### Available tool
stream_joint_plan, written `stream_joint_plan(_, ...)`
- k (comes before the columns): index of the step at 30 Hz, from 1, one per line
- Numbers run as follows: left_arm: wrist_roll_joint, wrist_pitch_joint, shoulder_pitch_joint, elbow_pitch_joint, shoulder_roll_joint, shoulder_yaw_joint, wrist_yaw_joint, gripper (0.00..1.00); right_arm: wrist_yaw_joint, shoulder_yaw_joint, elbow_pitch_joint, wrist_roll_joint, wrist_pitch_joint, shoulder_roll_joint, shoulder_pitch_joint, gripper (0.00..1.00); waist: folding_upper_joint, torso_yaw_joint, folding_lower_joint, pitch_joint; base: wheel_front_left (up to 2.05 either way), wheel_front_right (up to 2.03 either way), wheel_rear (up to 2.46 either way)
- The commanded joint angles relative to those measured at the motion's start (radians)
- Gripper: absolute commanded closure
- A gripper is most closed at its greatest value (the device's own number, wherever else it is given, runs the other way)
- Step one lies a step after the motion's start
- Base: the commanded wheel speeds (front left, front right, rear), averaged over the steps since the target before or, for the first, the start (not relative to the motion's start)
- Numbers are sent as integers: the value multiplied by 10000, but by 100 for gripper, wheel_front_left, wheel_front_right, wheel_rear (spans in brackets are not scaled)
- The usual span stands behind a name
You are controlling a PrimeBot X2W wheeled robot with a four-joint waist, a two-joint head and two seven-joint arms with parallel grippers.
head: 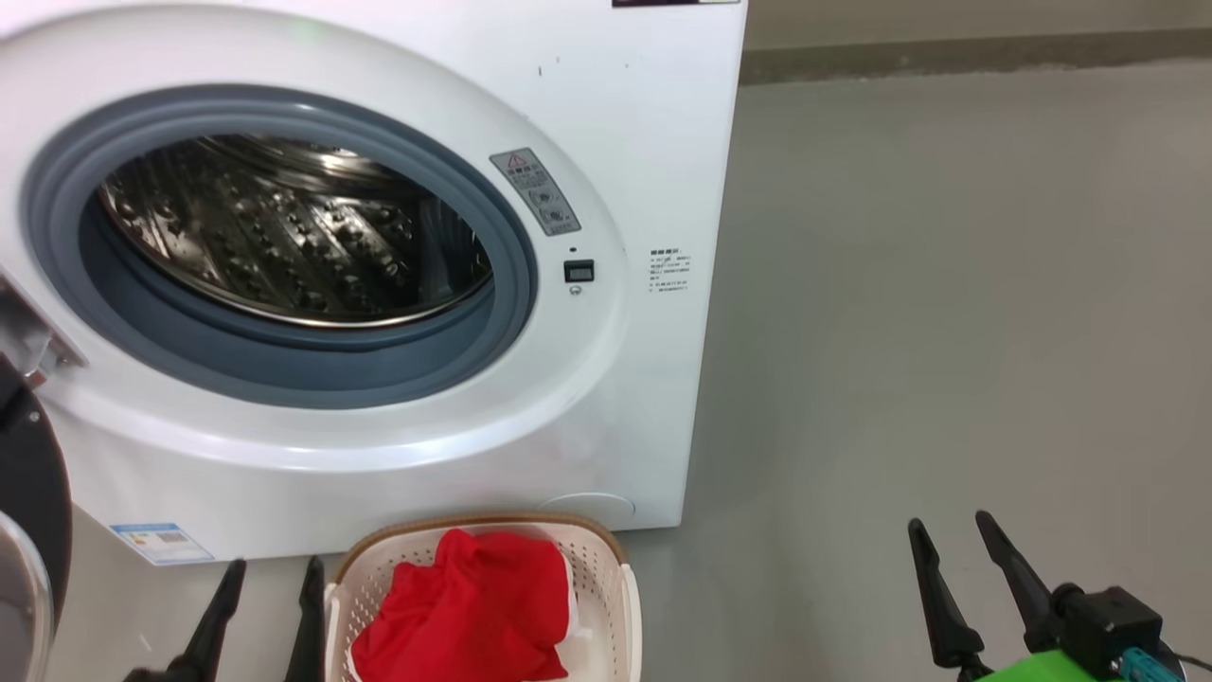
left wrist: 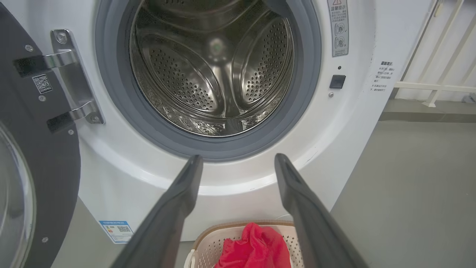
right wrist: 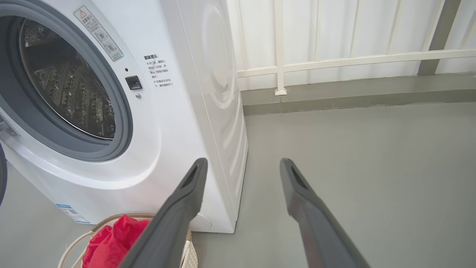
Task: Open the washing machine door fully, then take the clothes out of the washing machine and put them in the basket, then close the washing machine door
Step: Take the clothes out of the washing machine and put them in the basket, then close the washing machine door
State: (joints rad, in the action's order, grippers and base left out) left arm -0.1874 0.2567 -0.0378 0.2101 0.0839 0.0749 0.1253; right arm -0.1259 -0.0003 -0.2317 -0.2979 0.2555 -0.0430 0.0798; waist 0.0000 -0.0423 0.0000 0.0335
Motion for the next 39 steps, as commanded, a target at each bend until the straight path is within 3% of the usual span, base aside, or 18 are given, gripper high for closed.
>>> stream_joint_plan(1,97,51,50,-349,89,433,54,0,-48,160,263,65,63,-135,-83,0,0,11,0,-87,0,0,0)
stream_joint_plan(24,132,51,-139,-565,-70,517,54,0,-48,89,325,101,63,-153,-37,0,0,51,0,-73,-1,1,0)
stream_joint_plan(39,120,51,-181,-691,-96,523,54,0,-48,74,344,124,63,-150,-29,0,0,94,0,-43,-100,100,0)
